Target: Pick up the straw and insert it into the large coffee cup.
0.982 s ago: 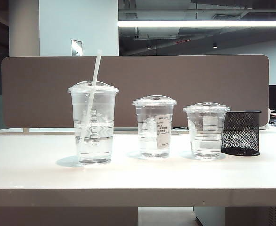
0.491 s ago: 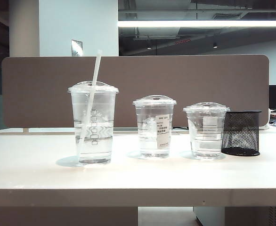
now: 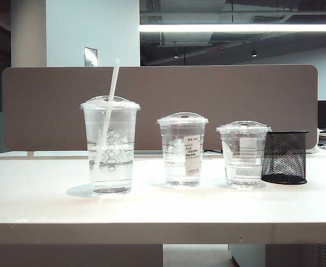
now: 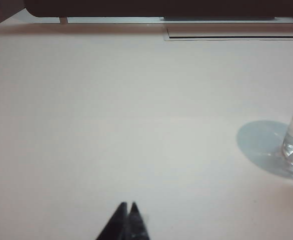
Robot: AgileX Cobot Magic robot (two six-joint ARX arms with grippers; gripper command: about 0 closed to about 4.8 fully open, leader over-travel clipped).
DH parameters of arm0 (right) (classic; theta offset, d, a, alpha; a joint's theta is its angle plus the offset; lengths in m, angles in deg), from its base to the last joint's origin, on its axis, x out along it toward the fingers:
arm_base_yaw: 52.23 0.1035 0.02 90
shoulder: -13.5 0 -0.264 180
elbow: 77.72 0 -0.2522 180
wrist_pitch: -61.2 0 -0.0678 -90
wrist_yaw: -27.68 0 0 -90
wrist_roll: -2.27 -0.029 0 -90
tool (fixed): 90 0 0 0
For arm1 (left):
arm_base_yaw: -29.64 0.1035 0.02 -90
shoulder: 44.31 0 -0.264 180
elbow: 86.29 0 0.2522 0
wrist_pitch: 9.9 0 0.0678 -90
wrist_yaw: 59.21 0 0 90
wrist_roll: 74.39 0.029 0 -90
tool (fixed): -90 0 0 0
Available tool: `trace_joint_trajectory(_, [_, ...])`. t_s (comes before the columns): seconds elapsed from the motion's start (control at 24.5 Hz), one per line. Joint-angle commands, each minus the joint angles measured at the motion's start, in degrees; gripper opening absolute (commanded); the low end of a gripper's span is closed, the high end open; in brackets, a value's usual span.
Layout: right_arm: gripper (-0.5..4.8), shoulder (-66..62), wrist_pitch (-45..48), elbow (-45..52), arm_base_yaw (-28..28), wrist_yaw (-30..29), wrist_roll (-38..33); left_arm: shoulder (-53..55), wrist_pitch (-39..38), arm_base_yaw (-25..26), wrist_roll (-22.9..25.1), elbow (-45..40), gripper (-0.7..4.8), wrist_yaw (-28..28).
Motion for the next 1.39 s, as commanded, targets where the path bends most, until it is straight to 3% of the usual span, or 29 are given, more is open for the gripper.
trace_joint_trajectory(0.04, [-0.05, 0.07, 0.63, 0.35, -0.02, 0.22, -0.02, 0.04, -0.55, 0.09, -0.2, 0.04, -0.03, 0.28])
trace_joint_trajectory(0.2, [-0.05, 0.07, 0.63, 0.35, -0.44, 0.22, 0.0, 0.04, -0.52, 0.09, -0.2, 0.04, -0.02, 0.31])
trace_joint_trajectory(0.45, [-0.05, 0.07, 0.66, 0.35, -8.7, 0.26, 0.0, 0.04, -0.55, 0.07, -0.2, 0.04, -0.02, 0.31])
trace_joint_trajectory(1.39, [-0.05, 0.09, 0.63, 0.39, -8.44, -2.19, -1.75, 0.04, -0.52, 0.07, -0.2, 0.04, -0.02, 0.28])
